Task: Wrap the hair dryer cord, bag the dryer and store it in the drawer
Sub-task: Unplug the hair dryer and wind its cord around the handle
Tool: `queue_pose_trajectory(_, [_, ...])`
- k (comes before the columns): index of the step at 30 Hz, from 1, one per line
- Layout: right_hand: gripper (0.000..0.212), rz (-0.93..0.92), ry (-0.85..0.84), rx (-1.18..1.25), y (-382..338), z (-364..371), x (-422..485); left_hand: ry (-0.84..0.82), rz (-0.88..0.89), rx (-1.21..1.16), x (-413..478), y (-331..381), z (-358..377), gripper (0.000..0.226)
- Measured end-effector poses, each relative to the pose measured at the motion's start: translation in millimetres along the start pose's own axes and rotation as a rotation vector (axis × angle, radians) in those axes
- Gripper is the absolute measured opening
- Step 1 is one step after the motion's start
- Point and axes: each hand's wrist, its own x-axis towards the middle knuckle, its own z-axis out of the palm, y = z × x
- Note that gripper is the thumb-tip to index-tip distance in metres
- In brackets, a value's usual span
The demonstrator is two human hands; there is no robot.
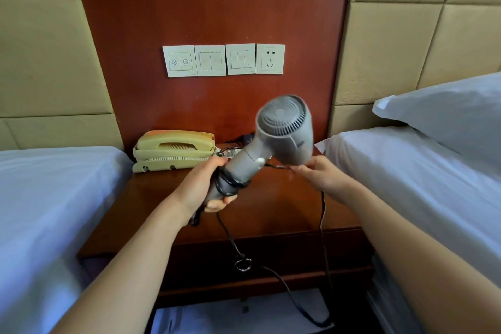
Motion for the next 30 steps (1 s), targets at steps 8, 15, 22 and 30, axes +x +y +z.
queue_pose_trajectory(8, [0.027, -0.106, -0.208, -0.296, -21.7, 6.4, -1.9, 0.288, -0.048, -0.119, 9.6, -13.3, -30.9, 0.048])
queue_pose_trajectory(15, [0.022, -0.28, -0.285, -0.495, -66.9, 16.6, -11.7, 0.416, -0.067, -0.261, 13.4, -11.3, -31.6, 0.049])
queue_pose_trajectory(22, [0.025, -0.402, -0.216, -0.644, -95.2, 26.6, -23.1, 0.565, 0.031, -0.032, 10.5, -9.5, -21.4, 0.026])
queue_pose_trajectory(30, [0.02, -0.426, 0.04, -0.376, -108.5, 27.5, -17.8, 0.619, 0.105, 0.533, 2.8, -10.7, -9.4, 0.035])
